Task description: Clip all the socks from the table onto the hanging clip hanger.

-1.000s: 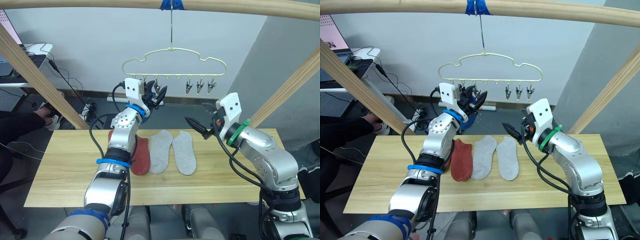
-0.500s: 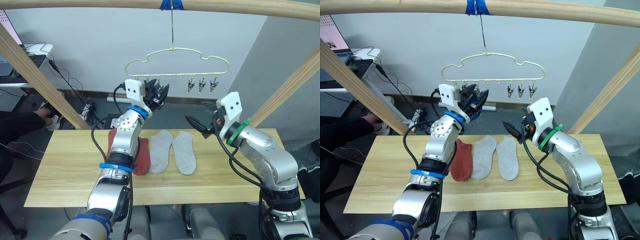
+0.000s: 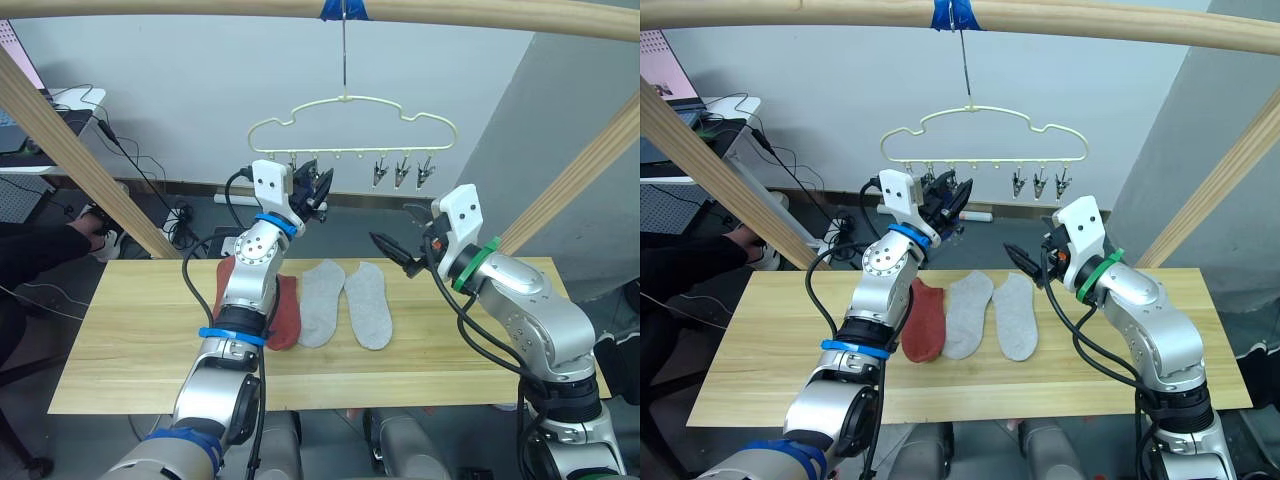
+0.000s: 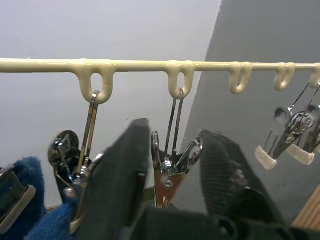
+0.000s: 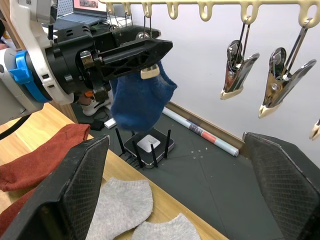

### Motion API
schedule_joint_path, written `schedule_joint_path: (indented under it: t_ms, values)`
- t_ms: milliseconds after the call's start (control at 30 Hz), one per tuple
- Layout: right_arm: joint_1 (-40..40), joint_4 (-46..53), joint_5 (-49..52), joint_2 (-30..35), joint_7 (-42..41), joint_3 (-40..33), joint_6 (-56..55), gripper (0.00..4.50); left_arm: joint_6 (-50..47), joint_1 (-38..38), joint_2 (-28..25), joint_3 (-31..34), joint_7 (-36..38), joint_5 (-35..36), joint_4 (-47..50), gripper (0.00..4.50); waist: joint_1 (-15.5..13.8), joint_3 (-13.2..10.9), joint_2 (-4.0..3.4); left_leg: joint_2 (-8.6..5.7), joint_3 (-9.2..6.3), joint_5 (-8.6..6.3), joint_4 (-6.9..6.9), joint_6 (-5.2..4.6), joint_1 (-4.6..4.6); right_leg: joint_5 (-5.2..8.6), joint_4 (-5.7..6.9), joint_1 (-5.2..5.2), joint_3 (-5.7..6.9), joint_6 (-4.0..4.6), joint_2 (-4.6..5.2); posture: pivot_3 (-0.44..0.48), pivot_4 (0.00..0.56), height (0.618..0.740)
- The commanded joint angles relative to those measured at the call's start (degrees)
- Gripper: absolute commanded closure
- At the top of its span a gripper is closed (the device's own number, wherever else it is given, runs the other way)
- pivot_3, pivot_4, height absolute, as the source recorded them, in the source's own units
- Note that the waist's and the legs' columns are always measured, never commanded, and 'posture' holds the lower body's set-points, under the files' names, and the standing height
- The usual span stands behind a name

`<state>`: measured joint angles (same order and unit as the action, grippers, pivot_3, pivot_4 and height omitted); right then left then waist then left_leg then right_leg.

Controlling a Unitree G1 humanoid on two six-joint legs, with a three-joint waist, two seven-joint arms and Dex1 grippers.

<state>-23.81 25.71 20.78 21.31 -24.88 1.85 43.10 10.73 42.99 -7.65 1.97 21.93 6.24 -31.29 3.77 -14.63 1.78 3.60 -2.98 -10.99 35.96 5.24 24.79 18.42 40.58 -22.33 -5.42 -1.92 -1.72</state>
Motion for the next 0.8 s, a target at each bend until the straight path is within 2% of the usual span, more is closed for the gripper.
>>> schedule_joint_path:
  t_ms: [33,800]
  values:
    - [-1.0,1.1,0.2,-0.2,0.2,-0.2,-1.0,0.00,1.7,0.3,-0.7,-0.4,-0.2,-0.9,2.7,2.82,0.0,0.0,0.00,0.00,0.00,0.00,0.00,0.00,0.00,0.00,0.01,0.00,0.01,0.00,0.00,-0.092,0.196,0.740]
    - [-1.2,0.9,0.3,-0.3,0.1,-0.3,-0.8,0.00,4.6,1.5,-1.4,-0.7,-0.5,-3.0,0.6,2.82,0.0,0.0,0.00,0.00,-0.01,0.00,0.03,0.00,-0.01,0.00,0.06,0.00,0.00,0.00,0.00,-0.094,0.192,0.740]
